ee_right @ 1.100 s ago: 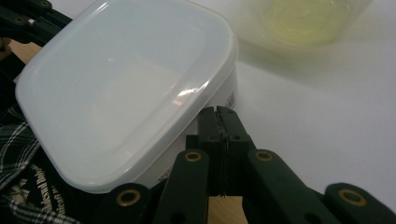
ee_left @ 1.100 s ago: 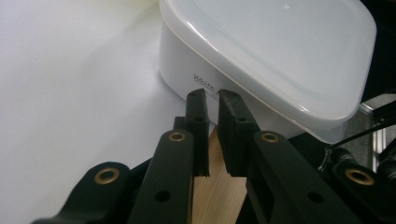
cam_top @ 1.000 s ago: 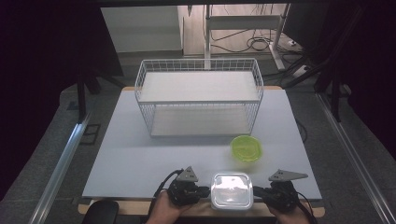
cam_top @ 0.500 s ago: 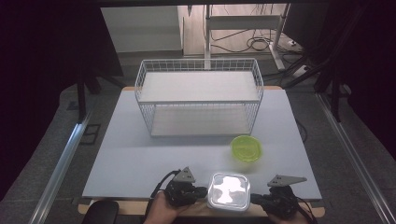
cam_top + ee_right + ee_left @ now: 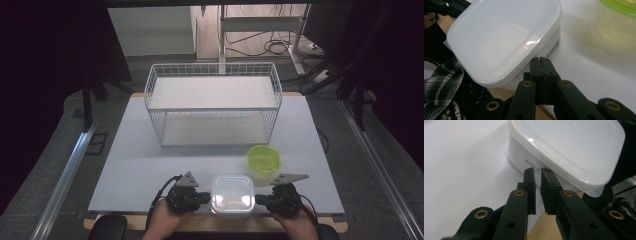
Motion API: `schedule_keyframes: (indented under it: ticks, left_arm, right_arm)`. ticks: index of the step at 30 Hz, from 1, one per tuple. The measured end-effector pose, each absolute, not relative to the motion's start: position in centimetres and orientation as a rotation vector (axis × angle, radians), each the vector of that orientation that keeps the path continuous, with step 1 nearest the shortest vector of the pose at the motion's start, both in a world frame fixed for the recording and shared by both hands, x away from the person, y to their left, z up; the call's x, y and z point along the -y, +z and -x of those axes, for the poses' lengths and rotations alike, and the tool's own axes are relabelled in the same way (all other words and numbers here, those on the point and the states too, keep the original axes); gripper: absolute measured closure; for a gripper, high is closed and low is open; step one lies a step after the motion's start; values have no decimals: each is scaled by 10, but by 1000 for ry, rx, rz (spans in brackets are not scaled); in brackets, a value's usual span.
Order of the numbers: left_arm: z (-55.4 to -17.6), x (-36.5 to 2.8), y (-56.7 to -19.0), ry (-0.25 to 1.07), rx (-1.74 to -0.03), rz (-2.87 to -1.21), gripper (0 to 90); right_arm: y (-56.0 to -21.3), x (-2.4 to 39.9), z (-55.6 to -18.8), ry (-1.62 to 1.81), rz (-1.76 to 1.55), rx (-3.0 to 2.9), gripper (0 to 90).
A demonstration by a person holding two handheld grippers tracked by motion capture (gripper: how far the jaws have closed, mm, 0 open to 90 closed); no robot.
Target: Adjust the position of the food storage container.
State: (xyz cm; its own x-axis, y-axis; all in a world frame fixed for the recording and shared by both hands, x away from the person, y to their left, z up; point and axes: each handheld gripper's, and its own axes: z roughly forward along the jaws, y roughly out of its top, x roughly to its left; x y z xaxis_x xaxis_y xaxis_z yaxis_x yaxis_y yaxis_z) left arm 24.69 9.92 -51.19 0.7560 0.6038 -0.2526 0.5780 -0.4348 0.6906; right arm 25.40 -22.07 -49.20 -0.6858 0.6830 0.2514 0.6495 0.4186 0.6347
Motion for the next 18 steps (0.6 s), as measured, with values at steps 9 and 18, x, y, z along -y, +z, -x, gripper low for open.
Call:
schedule_keyframes:
  ticks: [9,18]
  left_arm:
    - [-262,-131,-510,109,-985,-2121,837]
    - [-280,-149,-509,150,-1048,-2101,839]
  right_arm:
    - [-495,184,-283,1148,-1161,-2649,888]
    - [-494,157,-310,1132,-1109,-2651,889]
